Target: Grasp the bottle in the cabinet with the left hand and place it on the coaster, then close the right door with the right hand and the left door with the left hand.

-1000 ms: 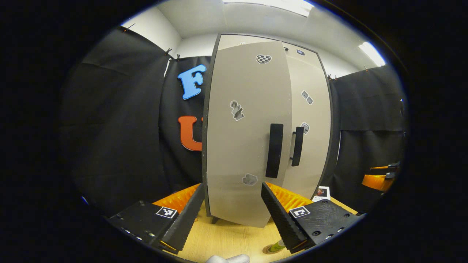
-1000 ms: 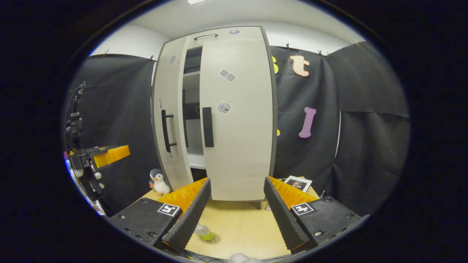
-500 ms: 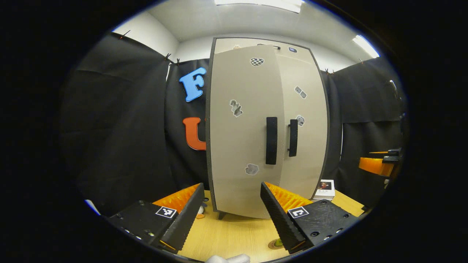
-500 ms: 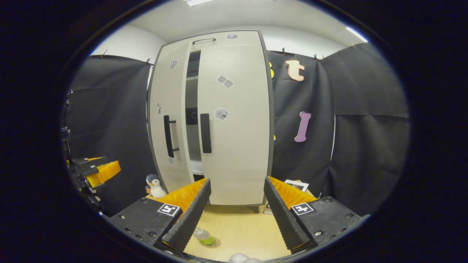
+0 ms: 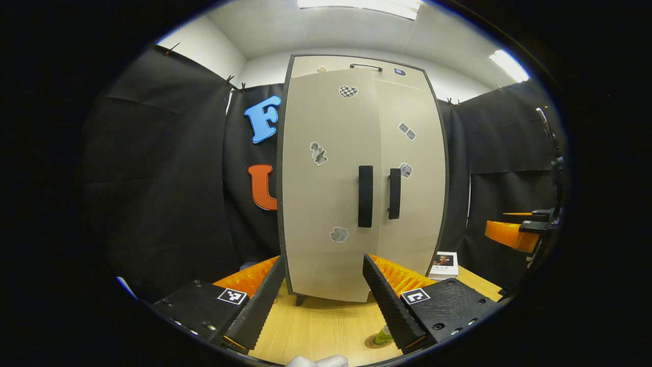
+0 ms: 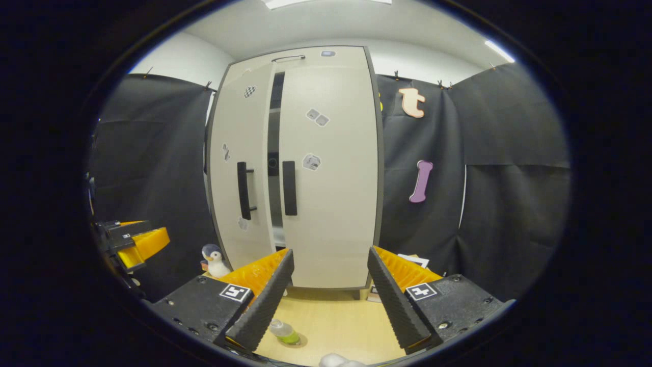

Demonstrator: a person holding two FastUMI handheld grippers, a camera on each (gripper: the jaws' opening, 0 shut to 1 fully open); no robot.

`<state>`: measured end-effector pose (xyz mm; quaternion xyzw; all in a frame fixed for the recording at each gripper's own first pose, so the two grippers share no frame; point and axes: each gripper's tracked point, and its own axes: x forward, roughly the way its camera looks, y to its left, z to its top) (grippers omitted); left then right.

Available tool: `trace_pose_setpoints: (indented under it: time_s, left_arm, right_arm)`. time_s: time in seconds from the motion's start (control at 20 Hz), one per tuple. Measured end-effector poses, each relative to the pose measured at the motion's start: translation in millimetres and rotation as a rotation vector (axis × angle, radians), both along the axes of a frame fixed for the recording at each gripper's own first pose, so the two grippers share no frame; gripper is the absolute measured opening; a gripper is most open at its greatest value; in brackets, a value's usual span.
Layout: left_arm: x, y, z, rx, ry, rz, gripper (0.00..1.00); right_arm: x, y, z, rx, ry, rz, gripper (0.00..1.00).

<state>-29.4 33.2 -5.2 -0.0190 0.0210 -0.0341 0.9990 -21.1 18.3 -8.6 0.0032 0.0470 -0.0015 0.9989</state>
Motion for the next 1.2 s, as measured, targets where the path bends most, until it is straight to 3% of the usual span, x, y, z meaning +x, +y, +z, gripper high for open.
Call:
trace_pose_setpoints:
  time_s: [1.2]
  left_arm:
    - [6.3, 11.2, -4.4, -0.003, 0.006, 0.006, 0.94]
  right_arm:
    - [-0.6, 5.3, 3.4, -0.015, -0.007, -0.013, 0.96]
